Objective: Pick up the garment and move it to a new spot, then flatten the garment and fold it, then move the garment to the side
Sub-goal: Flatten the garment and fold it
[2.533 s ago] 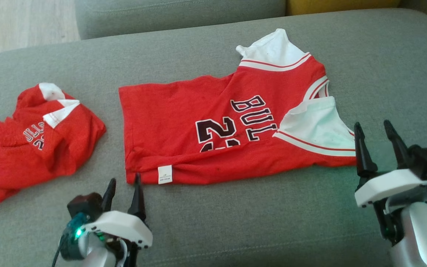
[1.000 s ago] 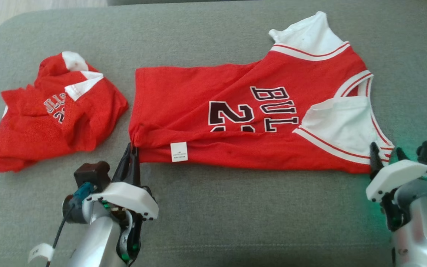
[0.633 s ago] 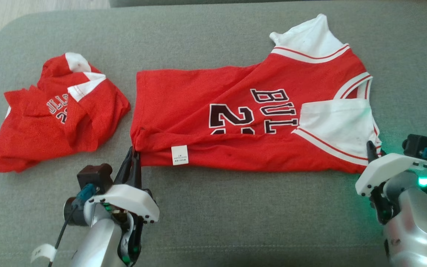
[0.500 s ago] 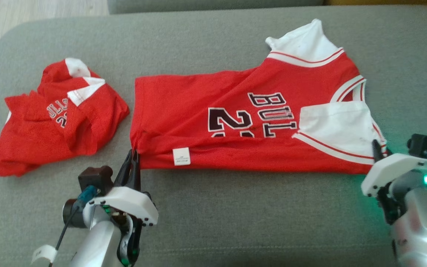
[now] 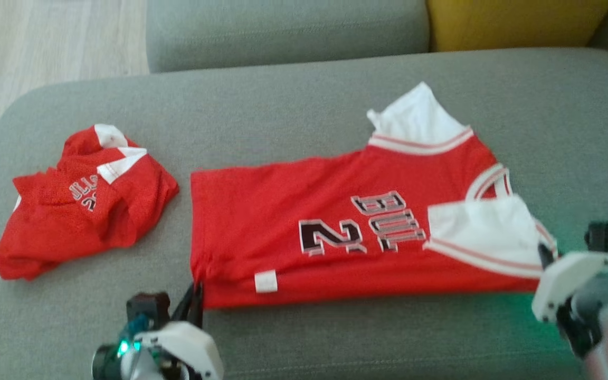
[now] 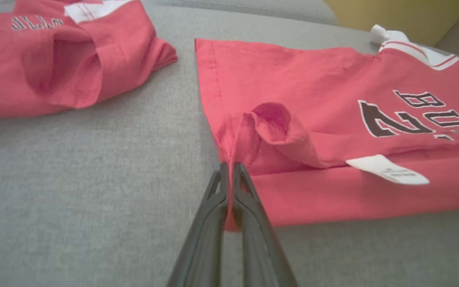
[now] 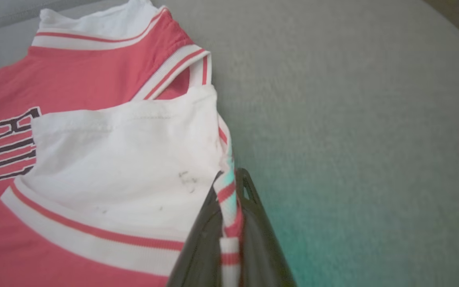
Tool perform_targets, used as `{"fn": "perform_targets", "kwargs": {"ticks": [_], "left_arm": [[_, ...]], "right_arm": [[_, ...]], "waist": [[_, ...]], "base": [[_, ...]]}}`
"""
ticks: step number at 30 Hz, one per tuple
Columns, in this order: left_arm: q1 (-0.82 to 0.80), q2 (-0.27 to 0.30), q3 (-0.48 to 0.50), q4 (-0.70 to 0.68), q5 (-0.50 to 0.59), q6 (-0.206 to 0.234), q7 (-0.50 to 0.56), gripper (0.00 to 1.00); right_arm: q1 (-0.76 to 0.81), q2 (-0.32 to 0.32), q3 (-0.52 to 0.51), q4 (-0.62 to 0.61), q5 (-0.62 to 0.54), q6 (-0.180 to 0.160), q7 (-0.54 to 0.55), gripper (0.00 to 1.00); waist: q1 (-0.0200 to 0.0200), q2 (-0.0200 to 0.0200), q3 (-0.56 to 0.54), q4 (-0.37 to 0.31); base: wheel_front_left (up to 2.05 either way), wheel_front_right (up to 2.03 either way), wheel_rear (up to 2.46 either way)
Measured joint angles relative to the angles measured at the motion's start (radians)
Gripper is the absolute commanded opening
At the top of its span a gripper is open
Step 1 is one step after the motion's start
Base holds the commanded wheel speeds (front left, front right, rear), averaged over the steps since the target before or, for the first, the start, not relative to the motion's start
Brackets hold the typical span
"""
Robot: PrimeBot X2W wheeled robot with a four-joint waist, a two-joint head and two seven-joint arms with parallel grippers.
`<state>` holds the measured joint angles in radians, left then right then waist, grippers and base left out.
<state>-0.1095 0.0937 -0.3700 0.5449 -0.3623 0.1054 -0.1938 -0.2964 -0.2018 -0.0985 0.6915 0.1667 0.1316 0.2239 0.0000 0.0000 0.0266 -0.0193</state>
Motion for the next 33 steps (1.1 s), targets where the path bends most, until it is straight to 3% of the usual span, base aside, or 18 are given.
{"fn": "perform_targets", "kwargs": {"ticks": [7,8,9,10,11,12,17,24,29,33], "left_arm": [[0.074,0.012,-0.004,-0.023,-0.013,0.000,0.021,0.00],[0.075,0.012,-0.004,-0.026,-0.014,0.000,0.021,0.00],[0.075,0.012,-0.004,-0.029,-0.019,0.000,0.020,0.15],[0.075,0.012,-0.004,-0.034,-0.022,0.001,0.018,0.87],[0.075,0.012,-0.003,-0.039,-0.022,0.004,0.012,0.87],[0.074,0.012,0.000,-0.044,-0.022,0.012,0.004,1.00],[0.074,0.013,0.034,-0.100,-0.028,0.020,-0.038,1.00],[0.074,-0.013,0.124,-0.267,-0.029,0.016,-0.056,1.00],[0.058,-0.021,0.121,-0.203,0.010,0.008,-0.056,1.00],[-0.045,-0.005,0.120,-0.100,0.031,0.009,-0.033,1.00]], "right_arm": [[0.156,-0.003,-0.003,-0.154,0.064,0.000,0.086,0.00],[0.168,0.000,-0.011,-0.172,0.064,0.000,0.086,0.43],[0.177,0.003,-0.019,-0.191,0.062,0.000,0.085,1.00],[0.186,0.008,-0.030,-0.210,0.062,0.000,0.084,1.00],[0.192,0.014,-0.039,-0.229,0.062,0.000,0.082,1.00],[0.197,0.018,-0.046,-0.247,0.061,0.000,0.074,1.00],[0.209,0.039,-0.050,-0.375,0.032,0.000,-0.023,1.00],[0.246,0.088,0.026,-0.528,0.026,0.000,-0.182,1.00],[0.244,0.096,0.063,-0.545,0.013,0.000,-0.198,1.00],[0.214,0.095,0.092,-0.551,0.008,0.000,-0.198,1.00]], "waist": [[0.0000,0.0000,-0.019,-0.007],[0.0000,0.0000,-0.019,-0.007],[0.0000,0.0000,-0.017,-0.007],[0.0000,0.0000,-0.016,-0.007],[0.0000,0.0000,-0.016,-0.007],[0.0000,0.0000,-0.015,-0.008],[0.0000,0.0000,-0.014,-0.009],[0.0000,0.0000,0.003,-0.015],[0.0000,0.0000,0.039,-0.029],[0.0000,0.0000,0.080,-0.047]], "base": [[0.00,0.00,0.00],[0.00,0.00,0.00],[0.00,0.00,0.00],[0.00,0.00,0.00],[0.00,0.00,0.00],[0.00,0.00,0.00],[0.00,0.00,0.00],[0.00,0.00,0.00],[0.00,0.00,0.00],[0.00,0.00,0.00]]}}
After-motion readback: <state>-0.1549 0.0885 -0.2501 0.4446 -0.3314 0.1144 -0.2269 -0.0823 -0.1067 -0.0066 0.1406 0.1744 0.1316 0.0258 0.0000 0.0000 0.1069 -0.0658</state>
